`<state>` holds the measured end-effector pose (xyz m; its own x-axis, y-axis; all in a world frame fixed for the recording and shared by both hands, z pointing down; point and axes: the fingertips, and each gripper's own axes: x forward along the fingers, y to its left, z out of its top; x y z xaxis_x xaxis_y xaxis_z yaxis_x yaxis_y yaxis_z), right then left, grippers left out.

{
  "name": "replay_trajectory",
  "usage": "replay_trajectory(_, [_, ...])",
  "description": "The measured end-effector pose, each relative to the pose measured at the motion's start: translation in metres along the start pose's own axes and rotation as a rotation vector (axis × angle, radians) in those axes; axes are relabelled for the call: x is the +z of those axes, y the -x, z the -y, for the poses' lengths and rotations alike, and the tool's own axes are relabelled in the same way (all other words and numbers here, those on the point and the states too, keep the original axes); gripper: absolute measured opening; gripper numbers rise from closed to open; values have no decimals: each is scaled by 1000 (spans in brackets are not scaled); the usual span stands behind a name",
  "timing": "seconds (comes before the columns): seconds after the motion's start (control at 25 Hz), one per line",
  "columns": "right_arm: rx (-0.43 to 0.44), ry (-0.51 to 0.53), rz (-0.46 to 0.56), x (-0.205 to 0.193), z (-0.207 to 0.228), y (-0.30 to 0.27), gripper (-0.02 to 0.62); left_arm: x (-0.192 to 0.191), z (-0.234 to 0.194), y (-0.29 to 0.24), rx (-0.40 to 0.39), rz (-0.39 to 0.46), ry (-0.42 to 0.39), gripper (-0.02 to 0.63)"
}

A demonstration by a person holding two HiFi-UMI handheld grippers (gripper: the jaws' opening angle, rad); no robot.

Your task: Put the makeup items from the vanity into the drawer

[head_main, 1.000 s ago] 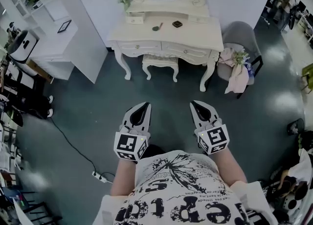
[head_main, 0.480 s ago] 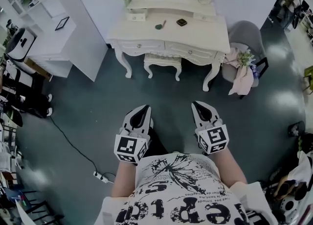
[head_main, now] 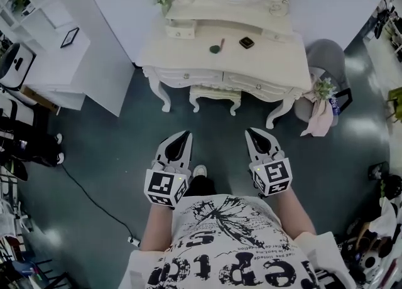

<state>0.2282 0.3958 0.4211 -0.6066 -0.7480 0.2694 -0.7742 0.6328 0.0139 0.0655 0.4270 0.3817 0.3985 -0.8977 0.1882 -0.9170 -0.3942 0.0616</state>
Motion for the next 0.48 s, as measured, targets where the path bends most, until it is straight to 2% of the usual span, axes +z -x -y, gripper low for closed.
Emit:
replay_trajectory(0.24, [-48,11,-14,36,-4,-99,18,31,-99,-46,-34,7,-25,21])
replay_trajectory(0.48, [-76,-1,-20,59,7,-166,18,42,-157,-84,-62,-2,-16,20])
